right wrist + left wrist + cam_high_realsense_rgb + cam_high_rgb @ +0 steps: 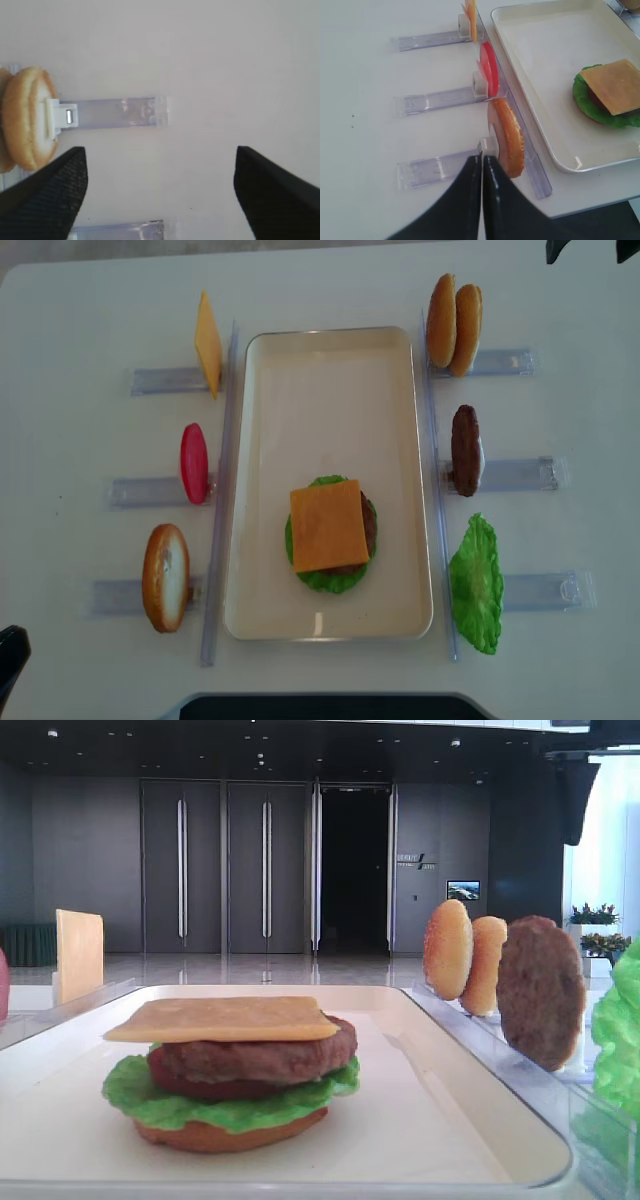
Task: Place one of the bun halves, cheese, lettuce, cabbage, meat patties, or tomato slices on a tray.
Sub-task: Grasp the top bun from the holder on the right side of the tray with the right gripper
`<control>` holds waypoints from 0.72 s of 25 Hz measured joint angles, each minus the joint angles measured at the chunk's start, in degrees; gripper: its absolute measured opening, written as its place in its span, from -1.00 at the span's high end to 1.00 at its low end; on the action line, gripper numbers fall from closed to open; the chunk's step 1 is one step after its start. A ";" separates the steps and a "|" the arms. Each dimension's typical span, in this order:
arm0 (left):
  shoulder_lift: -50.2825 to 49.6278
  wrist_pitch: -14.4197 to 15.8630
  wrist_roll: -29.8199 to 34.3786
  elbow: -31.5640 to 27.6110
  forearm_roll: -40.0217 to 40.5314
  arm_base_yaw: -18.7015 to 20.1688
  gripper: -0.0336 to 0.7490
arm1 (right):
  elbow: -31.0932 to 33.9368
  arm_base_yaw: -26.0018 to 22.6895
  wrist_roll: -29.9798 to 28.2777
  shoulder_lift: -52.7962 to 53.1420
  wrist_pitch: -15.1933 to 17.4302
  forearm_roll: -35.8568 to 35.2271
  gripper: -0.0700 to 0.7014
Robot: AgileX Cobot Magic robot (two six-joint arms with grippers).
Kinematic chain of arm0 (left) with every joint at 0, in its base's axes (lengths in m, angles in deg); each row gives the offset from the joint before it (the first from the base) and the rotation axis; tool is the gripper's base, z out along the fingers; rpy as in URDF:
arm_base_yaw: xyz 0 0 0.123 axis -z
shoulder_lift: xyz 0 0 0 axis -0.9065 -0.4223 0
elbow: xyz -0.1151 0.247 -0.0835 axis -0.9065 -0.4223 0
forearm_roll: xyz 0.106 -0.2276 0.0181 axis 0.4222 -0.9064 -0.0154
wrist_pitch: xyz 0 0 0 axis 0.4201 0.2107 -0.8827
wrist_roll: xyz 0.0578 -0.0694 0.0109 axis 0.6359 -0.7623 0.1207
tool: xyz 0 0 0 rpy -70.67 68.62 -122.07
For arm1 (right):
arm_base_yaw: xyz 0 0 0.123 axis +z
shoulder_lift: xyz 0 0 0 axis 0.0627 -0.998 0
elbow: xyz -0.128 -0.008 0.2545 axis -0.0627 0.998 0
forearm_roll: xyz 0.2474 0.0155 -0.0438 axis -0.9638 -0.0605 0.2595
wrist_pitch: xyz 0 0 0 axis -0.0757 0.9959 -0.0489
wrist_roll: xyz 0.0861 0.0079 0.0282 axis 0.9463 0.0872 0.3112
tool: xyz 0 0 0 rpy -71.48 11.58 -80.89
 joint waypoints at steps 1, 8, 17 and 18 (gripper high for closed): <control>0.00 0.00 0.00 0.00 0.00 0.00 0.92 | 0.00 1.08 0.40 -0.06 0.00 0.12 -0.72; 0.00 0.00 0.00 0.00 0.00 0.00 0.92 | 0.00 9.40 4.09 -0.19 0.00 0.13 -0.71; 0.00 0.00 0.00 0.00 0.00 0.00 0.92 | -1.75 16.47 8.42 -0.43 0.07 -0.84 -0.71; 0.00 0.00 0.00 0.00 0.00 0.00 0.92 | -2.49 17.23 8.86 -0.76 0.07 -0.84 -0.71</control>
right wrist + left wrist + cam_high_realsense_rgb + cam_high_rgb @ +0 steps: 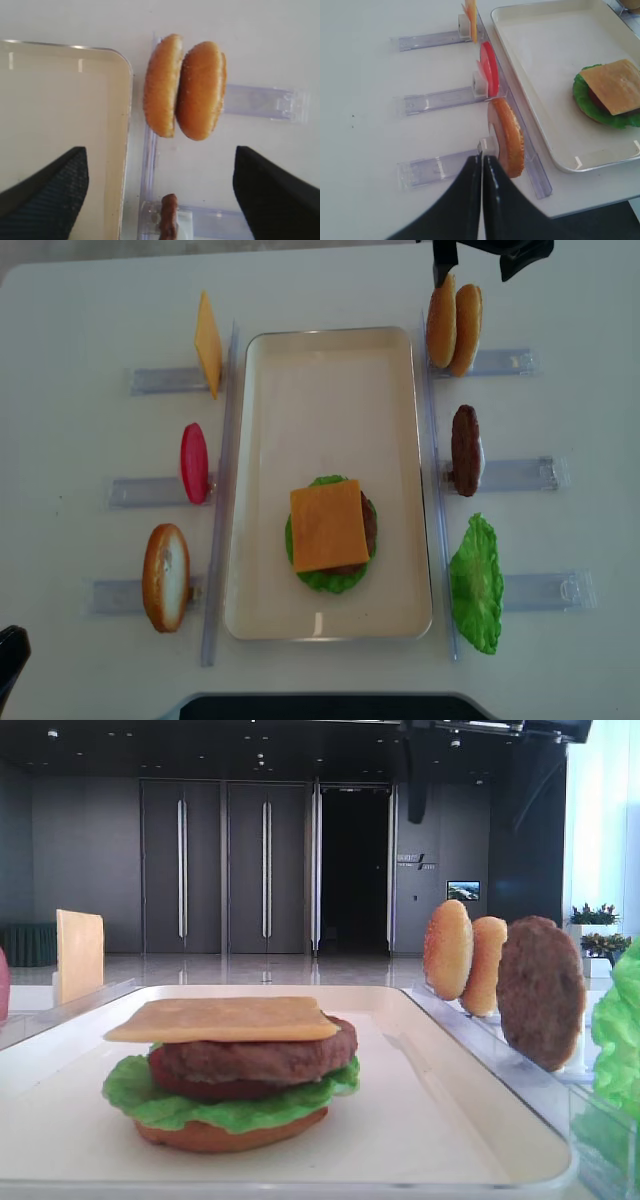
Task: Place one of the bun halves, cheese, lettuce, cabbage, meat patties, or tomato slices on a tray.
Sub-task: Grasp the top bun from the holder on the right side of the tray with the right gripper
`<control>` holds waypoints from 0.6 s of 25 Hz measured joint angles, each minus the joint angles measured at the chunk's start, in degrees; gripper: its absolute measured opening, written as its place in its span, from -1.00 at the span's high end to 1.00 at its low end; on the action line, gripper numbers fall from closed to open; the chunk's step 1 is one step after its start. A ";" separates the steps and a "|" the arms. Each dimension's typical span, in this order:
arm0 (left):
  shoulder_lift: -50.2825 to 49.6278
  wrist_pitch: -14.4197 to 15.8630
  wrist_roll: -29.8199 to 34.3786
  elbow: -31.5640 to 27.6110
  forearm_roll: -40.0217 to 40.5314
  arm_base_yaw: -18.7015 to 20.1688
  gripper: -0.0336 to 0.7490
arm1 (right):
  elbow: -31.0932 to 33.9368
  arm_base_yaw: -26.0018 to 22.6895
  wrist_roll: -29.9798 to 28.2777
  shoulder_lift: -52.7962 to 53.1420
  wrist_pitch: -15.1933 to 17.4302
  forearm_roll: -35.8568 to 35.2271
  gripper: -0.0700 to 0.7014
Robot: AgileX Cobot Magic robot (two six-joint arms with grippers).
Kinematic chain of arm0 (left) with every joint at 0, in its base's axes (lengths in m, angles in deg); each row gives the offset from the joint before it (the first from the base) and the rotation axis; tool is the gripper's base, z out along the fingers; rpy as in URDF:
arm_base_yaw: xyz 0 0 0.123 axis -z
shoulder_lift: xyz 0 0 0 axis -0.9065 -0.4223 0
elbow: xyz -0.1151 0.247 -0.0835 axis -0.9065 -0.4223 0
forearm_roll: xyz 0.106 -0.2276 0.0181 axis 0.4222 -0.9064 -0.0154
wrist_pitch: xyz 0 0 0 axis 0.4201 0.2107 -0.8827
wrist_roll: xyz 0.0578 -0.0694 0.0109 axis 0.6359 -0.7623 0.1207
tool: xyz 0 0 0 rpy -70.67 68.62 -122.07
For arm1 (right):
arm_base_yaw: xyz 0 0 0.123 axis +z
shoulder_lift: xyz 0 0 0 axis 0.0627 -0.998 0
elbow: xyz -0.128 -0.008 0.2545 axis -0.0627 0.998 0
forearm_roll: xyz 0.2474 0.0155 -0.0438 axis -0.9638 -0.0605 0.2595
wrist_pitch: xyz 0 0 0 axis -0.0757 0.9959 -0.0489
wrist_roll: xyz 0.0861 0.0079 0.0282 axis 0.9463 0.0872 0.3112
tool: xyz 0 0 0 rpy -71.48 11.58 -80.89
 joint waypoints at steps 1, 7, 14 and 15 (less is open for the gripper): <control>0.00 0.00 0.00 0.00 0.00 0.00 0.92 | -0.79 0.44 0.27 -0.33 0.00 -0.32 -0.71; 0.00 0.00 0.00 0.00 0.00 0.00 0.92 | -4.78 1.49 0.42 -3.51 0.01 -0.74 -0.70; 0.00 0.00 0.00 0.00 0.00 0.00 0.92 | -6.77 1.49 0.13 -7.67 -0.07 -0.68 -0.70; 0.00 0.00 0.00 0.00 0.00 0.00 0.92 | -7.00 1.49 -0.30 -8.24 -0.07 -0.52 -0.70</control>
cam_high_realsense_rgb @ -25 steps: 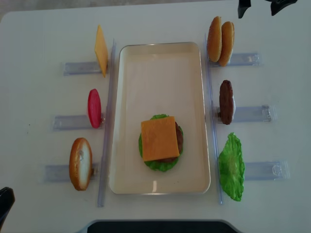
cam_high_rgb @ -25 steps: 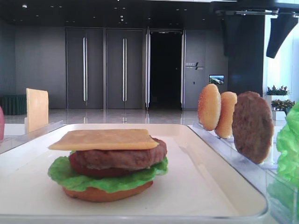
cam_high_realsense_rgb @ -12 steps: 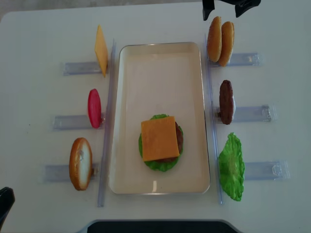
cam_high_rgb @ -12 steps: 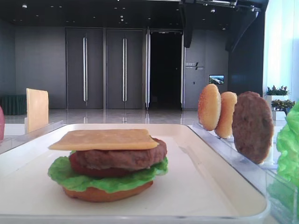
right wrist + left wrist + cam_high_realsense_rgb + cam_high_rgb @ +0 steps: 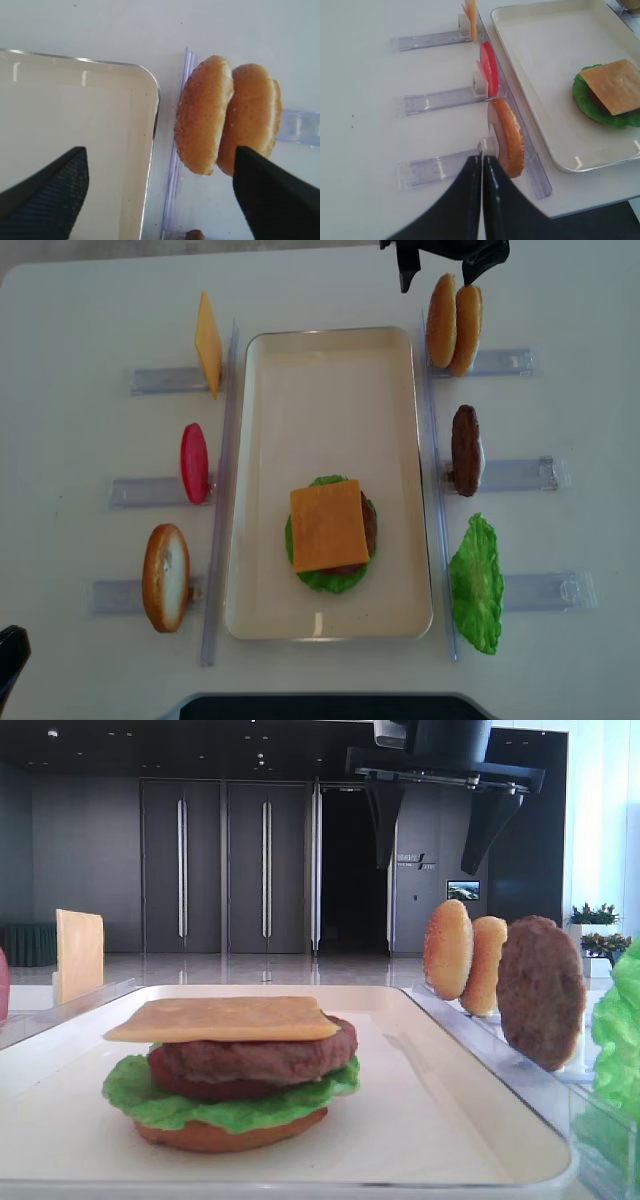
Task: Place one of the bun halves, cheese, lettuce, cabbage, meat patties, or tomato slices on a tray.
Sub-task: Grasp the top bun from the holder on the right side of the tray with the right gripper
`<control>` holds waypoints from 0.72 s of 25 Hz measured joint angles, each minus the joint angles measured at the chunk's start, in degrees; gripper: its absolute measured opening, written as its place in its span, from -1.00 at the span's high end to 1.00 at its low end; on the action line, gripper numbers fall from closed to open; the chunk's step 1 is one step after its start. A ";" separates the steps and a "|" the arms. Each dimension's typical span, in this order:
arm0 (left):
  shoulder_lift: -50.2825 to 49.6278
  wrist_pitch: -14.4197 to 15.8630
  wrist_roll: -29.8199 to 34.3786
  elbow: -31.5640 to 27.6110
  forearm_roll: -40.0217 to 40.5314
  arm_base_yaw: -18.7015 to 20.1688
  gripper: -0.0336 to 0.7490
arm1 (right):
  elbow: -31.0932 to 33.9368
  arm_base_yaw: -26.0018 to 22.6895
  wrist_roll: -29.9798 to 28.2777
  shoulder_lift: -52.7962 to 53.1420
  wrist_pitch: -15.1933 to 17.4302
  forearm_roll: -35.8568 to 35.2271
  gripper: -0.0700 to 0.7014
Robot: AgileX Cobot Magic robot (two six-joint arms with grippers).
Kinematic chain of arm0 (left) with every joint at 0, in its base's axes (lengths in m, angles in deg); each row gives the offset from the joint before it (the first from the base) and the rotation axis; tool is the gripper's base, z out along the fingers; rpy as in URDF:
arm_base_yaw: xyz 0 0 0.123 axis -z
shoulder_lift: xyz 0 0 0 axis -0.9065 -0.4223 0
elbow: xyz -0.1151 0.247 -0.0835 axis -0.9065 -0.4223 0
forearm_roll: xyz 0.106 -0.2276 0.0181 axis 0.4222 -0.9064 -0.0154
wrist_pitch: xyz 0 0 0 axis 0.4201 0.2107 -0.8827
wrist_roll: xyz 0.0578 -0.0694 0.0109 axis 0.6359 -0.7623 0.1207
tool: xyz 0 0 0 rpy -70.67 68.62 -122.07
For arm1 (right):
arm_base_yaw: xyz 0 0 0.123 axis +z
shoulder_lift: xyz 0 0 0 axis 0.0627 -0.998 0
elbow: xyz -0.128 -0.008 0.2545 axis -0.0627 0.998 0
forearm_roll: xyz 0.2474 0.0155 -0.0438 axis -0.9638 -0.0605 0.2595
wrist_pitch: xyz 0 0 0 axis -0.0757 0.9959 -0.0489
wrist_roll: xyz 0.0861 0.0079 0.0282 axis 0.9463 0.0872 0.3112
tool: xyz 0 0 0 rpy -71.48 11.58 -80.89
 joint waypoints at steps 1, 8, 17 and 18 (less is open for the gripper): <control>0.00 0.00 0.00 0.00 0.00 0.00 0.92 | -0.21 0.00 -0.58 -0.46 0.00 0.15 -0.70; 0.00 0.00 0.00 0.00 0.00 0.00 0.92 | -0.32 -0.09 -2.00 -1.68 0.06 1.99 -0.70; 0.00 0.00 0.00 0.00 0.00 0.00 0.92 | -0.32 -0.17 -4.51 -3.63 0.01 3.44 -0.70; 0.00 0.00 0.00 0.00 0.00 0.00 0.92 | -0.32 -0.17 -4.54 -3.68 0.01 3.71 -0.70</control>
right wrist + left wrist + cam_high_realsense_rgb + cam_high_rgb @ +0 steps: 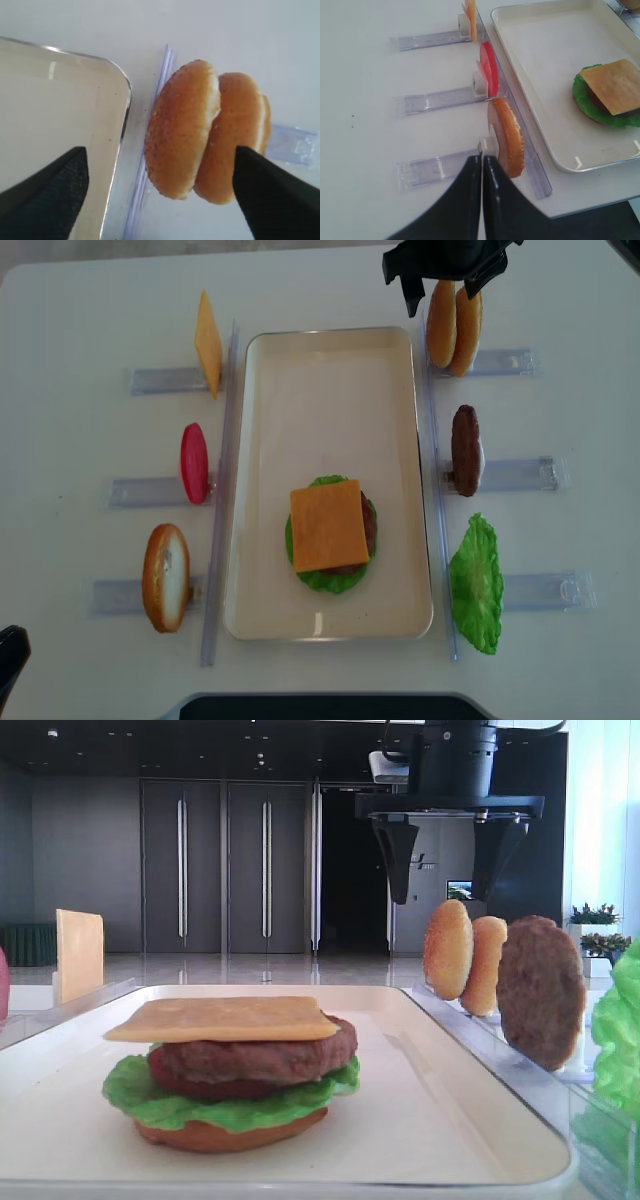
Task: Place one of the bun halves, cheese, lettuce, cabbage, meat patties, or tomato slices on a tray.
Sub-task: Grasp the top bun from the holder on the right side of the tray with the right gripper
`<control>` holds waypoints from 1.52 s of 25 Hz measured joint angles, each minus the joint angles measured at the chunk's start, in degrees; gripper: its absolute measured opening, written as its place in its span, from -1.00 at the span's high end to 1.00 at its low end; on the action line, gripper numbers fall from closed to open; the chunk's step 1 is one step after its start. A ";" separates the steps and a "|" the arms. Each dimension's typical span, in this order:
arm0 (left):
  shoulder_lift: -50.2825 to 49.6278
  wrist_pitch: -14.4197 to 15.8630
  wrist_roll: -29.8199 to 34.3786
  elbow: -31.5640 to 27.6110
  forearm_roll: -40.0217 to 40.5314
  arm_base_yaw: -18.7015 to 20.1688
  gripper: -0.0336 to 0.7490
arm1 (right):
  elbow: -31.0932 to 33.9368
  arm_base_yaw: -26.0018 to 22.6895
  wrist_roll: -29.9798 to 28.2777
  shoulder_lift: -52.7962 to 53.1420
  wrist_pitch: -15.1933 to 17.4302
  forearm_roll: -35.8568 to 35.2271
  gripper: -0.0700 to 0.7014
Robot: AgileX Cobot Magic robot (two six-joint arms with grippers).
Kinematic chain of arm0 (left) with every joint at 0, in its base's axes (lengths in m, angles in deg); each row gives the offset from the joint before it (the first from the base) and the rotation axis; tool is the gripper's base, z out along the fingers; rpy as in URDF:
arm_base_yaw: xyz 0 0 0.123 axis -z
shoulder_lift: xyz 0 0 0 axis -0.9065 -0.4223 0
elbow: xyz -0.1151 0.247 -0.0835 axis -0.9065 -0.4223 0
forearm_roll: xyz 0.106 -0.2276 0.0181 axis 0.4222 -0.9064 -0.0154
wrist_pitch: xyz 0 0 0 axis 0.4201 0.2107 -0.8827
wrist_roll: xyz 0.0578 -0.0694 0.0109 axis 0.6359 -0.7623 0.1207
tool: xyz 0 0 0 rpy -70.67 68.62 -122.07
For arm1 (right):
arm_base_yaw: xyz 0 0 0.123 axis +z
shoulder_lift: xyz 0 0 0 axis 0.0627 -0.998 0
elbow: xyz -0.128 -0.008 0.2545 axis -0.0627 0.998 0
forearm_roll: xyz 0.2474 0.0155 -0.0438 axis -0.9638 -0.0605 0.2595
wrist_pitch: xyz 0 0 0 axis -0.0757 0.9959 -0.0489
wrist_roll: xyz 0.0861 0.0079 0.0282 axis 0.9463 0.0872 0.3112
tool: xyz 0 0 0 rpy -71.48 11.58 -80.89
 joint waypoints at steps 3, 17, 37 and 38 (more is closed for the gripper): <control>0.00 0.00 0.00 0.00 0.00 0.00 0.92 | 0.00 -0.13 -0.19 -0.18 -0.20 0.10 -0.70; 0.00 0.00 0.00 0.00 0.00 0.00 0.92 | 0.00 -0.67 -0.37 -1.11 -0.63 -3.18 -0.57; 0.00 0.00 0.00 0.00 0.00 0.00 0.92 | 0.00 -0.88 -0.37 -2.17 -3.21 -0.01 -0.20; 0.00 0.00 0.00 0.00 0.00 0.00 0.92 | 0.00 -0.88 -0.37 -2.17 -3.21 0.03 -0.16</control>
